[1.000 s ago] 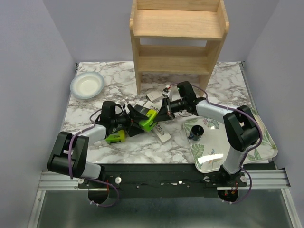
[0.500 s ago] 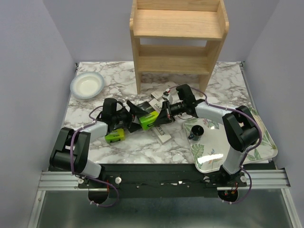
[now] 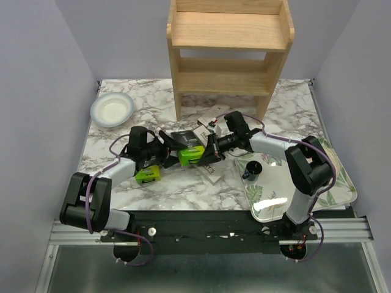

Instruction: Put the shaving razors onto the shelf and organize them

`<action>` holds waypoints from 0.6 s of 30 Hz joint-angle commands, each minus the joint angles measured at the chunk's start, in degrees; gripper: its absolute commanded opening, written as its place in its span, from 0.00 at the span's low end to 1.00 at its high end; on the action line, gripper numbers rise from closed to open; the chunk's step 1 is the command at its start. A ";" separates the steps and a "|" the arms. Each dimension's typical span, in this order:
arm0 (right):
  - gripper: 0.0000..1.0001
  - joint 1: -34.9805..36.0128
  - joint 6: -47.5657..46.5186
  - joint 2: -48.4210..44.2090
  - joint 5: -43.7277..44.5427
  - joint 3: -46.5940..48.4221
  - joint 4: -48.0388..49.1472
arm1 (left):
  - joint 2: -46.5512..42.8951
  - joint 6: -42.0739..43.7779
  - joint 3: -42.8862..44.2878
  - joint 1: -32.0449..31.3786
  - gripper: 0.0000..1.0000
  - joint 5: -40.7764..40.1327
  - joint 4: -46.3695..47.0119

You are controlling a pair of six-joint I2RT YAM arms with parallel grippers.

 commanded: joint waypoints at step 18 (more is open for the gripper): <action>0.43 1.87 -32.74 -14.86 8.77 9.31 -30.35 | -16.74 20.34 -6.06 1.85 0.56 11.80 19.98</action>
